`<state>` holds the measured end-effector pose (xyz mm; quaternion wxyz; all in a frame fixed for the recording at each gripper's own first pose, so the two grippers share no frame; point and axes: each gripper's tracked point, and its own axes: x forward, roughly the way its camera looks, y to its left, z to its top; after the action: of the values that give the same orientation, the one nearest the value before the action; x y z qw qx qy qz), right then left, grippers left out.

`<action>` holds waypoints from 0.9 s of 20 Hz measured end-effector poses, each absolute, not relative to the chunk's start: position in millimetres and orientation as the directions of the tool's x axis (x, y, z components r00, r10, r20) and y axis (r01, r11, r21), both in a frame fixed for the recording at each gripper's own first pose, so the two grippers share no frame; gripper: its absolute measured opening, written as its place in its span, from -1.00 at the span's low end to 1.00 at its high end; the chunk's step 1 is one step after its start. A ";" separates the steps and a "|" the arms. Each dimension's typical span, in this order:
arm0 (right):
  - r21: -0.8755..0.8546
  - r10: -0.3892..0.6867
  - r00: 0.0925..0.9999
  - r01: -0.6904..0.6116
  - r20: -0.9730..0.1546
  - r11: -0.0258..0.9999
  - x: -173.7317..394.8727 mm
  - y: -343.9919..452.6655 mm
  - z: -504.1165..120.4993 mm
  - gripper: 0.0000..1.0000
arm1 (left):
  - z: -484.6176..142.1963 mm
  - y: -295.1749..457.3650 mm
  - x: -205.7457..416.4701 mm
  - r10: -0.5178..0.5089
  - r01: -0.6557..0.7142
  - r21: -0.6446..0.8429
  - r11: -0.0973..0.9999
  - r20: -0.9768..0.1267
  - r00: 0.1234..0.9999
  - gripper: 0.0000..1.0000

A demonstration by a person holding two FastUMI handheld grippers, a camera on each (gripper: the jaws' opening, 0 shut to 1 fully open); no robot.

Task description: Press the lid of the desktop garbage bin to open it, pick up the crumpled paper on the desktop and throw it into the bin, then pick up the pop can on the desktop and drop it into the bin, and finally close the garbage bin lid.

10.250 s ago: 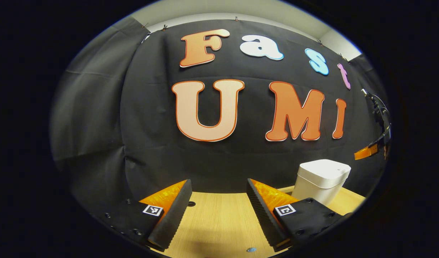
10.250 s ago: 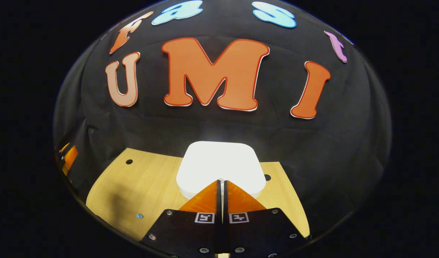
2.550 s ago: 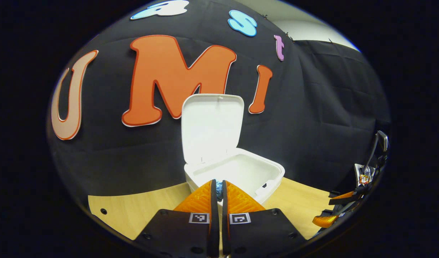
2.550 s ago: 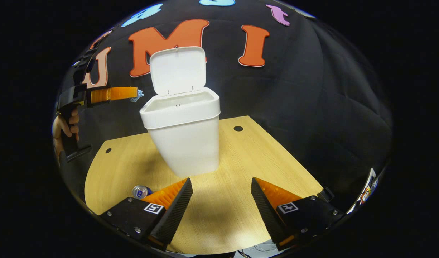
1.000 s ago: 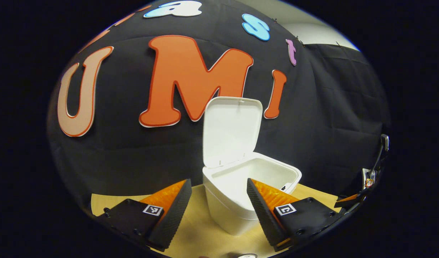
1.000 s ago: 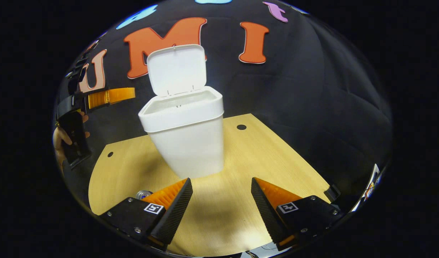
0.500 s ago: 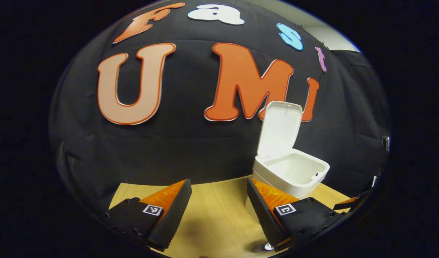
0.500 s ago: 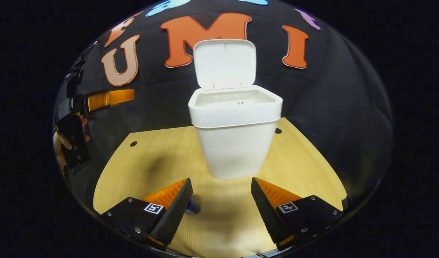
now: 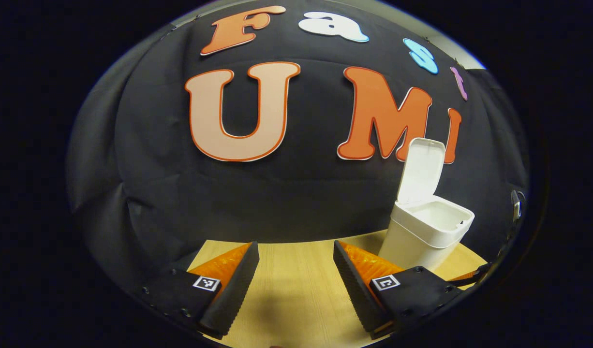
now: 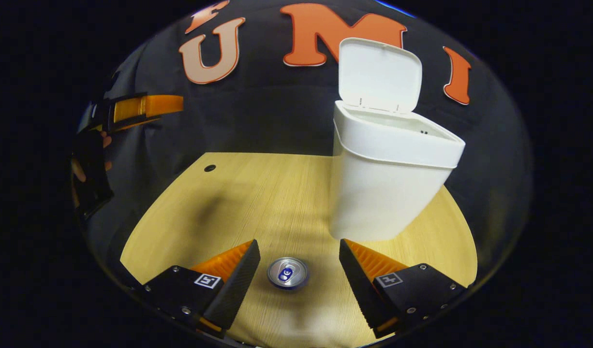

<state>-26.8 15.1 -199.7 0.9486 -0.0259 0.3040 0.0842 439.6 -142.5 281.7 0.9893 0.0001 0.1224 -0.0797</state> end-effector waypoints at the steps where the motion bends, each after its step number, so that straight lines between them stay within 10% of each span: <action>1: -0.005 0.143 0.794 -0.181 -0.591 0.983 -26.2 16.5 -204.6 1.00 | 280.1 -136.5 437.9 -0.150 0.150 -0.021 0.989 -0.243 0.958 0.96; 15: -0.011 0.146 0.634 -0.237 -0.759 0.971 -50.7 20.2 -264.6 1.00 | 252.1 -92.9 422.8 -0.096 0.091 -0.031 0.995 -0.250 0.964 0.96; 18: -0.006 0.151 0.639 -0.236 -0.754 0.972 -50.0 16.2 -265.4 0.53 | 250.1 -88.6 422.4 -0.091 0.087 -0.026 0.996 -0.246 0.965 0.96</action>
<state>-50.0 16.2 -265.4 0.9039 -0.0521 0.4109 0.1071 422.4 -88.6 250.1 0.9912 -0.0073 0.1244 -0.0449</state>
